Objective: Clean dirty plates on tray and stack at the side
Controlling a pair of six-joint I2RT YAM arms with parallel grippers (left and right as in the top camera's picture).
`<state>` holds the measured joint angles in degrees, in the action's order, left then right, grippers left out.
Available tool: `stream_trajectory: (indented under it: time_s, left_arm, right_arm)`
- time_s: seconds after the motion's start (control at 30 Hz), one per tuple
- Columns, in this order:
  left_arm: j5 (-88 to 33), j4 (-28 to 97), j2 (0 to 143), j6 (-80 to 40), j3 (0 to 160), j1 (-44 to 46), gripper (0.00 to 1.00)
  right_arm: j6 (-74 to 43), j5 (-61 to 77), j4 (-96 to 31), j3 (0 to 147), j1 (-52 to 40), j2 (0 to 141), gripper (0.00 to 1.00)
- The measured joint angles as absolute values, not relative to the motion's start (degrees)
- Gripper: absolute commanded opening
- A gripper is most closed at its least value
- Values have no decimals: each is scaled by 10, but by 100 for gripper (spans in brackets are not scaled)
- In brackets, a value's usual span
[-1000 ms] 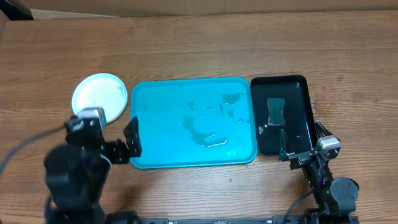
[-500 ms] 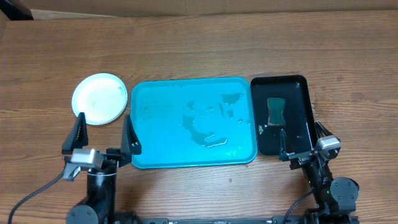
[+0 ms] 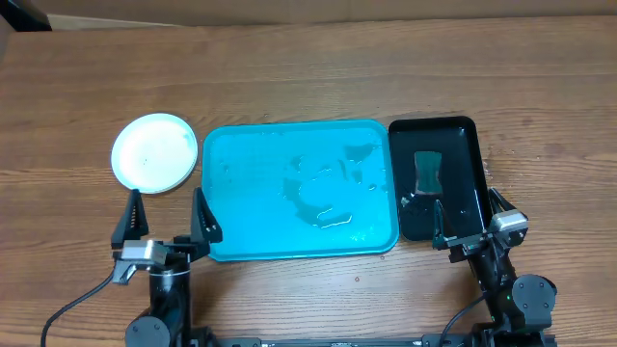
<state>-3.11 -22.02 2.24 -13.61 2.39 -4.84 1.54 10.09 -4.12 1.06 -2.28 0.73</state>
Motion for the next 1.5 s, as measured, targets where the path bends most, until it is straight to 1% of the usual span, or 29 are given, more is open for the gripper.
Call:
stream_trajectory:
  time_s: [0.07, 0.47, 0.67, 0.93, 1.5]
  left_arm:
    - [-25, -205, 22, -136, 15, -48, 100]
    - [11, 41, 12, -135, 5, -48, 100]
    - [6, 45, 10, -107, 5, -48, 100]
    - [3, 45, 10, -25, 5, -48, 100]
    - [2, 45, 10, 2, 5, -48, 100]
  right_arm:
    - [16, 101, -41, 11, -23, 7, 100]
    - [15, 101, -41, 11, -23, 7, 100]
    - [15, 101, -41, 11, -23, 7, 100]
    - [15, 101, -41, 11, -23, 7, 100]
    - [16, 101, -41, 11, -23, 7, 100]
